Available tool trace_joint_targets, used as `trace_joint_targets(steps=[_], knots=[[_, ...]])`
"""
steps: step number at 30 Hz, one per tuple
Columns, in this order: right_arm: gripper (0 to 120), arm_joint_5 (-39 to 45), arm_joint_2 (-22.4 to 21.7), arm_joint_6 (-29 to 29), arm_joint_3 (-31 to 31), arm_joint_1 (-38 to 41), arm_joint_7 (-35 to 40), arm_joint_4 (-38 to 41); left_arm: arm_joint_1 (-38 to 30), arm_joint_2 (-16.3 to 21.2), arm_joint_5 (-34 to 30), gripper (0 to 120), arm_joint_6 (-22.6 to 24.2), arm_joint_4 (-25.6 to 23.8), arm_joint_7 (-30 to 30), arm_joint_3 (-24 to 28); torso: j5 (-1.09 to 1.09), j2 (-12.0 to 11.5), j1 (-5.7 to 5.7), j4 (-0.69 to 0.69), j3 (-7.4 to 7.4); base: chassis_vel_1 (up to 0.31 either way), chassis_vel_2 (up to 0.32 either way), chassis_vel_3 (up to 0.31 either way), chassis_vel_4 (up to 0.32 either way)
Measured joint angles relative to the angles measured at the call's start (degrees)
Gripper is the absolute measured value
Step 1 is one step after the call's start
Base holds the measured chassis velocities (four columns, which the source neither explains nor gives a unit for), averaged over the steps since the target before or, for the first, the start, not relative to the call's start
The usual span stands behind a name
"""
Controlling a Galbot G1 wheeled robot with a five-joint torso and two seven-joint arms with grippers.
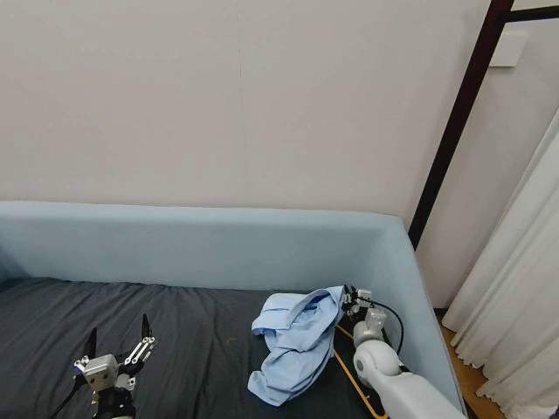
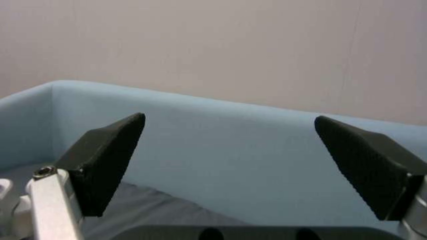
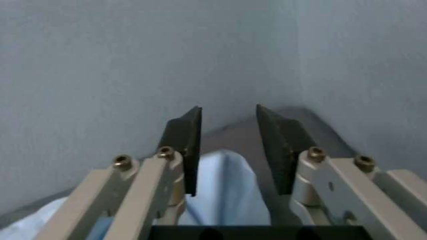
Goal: Pick up the clothes from the sofa and hang them on the clothes hanger.
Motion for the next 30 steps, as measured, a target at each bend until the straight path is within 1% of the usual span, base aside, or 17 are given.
trace_joint_targets(steps=[1, 3, 5, 6, 8, 9, 10, 11, 12, 15, 16, 18, 20, 21, 23, 27, 30], knots=[[40, 0.0, 0.0, 0.0, 0.0, 0.0, 0.0, 0.0, 0.0, 0.0, 0.0, 100, 0.0, 0.0, 0.0, 0.0, 0.0, 0.0, 0.0, 0.0, 0.0, 0.0, 0.0, 0.0, 0.0], [48, 1.98, 0.04, -1.23, 0.39, -0.55, 3.96, 3.31, -0.2, 0.14, -0.04, 100, 0.01, 0.11, 0.0, 0.19, -0.02, 0.0, 0.0, 0.0, 0.0, 0.0, 0.0, 0.0, 0.0], [57, 3.55, 0.04, -0.75, 0.93, -2.14, 6.44, 6.91, -0.34, 0.45, -0.24, 100, 0.0, 0.19, 0.01, 0.25, -0.01, 0.0, 0.0, -0.02, 0.0, 0.0, 0.0, 0.0, 0.0], [57, 3.55, 0.04, -0.75, 0.93, -2.14, 6.44, 6.91, -0.34, 0.45, -0.24, 100, 0.0, 0.19, 0.01, 0.25, -0.01, 0.0, 0.0, -0.02, 0.0, 0.0, 0.0, 0.0, 0.0], [65, 4.89, 0.05, 0.53, 1.61, -4.46, 8.3, 10.8, -0.49, 0.8, -0.53, 100, 0.0, 0.42, 0.01, 0.23, -0.02, 0.0, 0.0, -0.02, 0.0, 0.0, 0.0, 0.0, 0.0], [71, 6.78, -0.16, 0.85, 2.22, -7.24, 8.8, 14.48, -0.63, 1.03, -0.72, 100, 0.0, 0.58, 0.0, 0.15, 0.0, 0.0, 0.0, -0.01, 0.0, 0.0, 0.0, 0.0, 0.0], [75, 8.38, -0.49, 0.78, 2.47, -9.2, 8.81, 16.8, -0.7, 1.15, -0.83, 100, -0.01, 0.64, 0.0, 0.1, 0.0, 0.0, 0.0, -0.02, 0.0, 0.0, 0.0, 0.0, 0.0], [75, 8.38, -0.49, 0.78, 2.47, -9.2, 8.81, 16.8, -0.7, 1.15, -0.83, 100, -0.01, 0.64, 0.0, 0.1, 0.0, 0.0, 0.0, -0.02, 0.0, 0.0, 0.0, 0.0, 0.0], [80, 10.48, -0.94, 0.3, 2.72, -11.49, 8.48, 19.34, -0.78, 1.24, -0.91, 100, -0.01, 0.68, 0.0, 0.08, -0.02, 0.0, 0.0, -0.02, 0.0, 0.0, 0.0, 0.0, 0.0], [93, 16.54, -2.32, -3.66, 3.24, -17.65, 4.24, 24.32, -1.03, 1.22, -0.93, 100, -0.01, 0.78, 0.01, 0.26, 0.0, 0.0, 0.0, -0.04, 0.0, 0.0, 0.0, 0.0, 0.0], [93, 16.54, -2.32, -3.66, 3.24, -17.65, 4.24, 24.32, -1.03, 1.22, -0.93, 100, -0.01, 0.78, 0.01, 0.26, 0.0, 0.0, 0.0, -0.04, 0.0, 0.0, 0.0, 0.0, 0.0], [99, 19.83, -3.11, -7.11, 4.46, -20.81, -1.75, 25.39, -1.05, 1.01, -0.79, 100, -0.01, 0.79, 0.0, 0.51, 0.0, 0.01, 0.0, -0.03, -0.01, 0.0, 0.0, 0.0, 0.0], [100, 21.26, -3.48, -9.31, 5.39, -22.25, -5.81, 25.38, -0.98, 0.94, -0.7, 100, 0.0, 0.78, 0.01, 0.54, -0.01, 0.01, 0.0, -0.03, -0.01, 0.0, 0.0, 0.0, 0.0], [100, 21.26, -3.48, -9.31, 5.39, -22.25, -5.81, 25.38, -0.98, 0.94, -0.7, 100, 0.0, 0.78, 0.01, 0.54, -0.01, 0.01, 0.0, -0.03, -0.01, 0.0, 0.0, 0.0, 0.0], [100, 21.22, -3.5, -10.56, 5.8, -23.11, -11.48, 23.16, -0.87, 0.88, -0.6, 100, 0.0, 0.72, 0.01, 0.42, 0.0, 0.01, 0.0, -0.03, 0.0, 0.0, 0.0, 0.0, 0.0], [100, 20.4, -2.13, -10.24, 6.09, -22.15, -15.65, 19.24, -0.74, 0.7, -0.48, 100, 0.01, 0.6, 0.01, 0.26, 0.0, 0.01, 0.0, -0.01, 0.0, 0.0, 0.0, 0.0, 0.0], [100, 18.13, 0.12, -8.08, 6.18, -20.45, -20.71, 13.86, -0.69, 0.5, -0.4, 100, 0.01, 0.59, 0.02, -0.01, 0.0, 0.01, 0.0, -0.01, 0.0, 0.0, 0.0, 0.0, 0.0]])
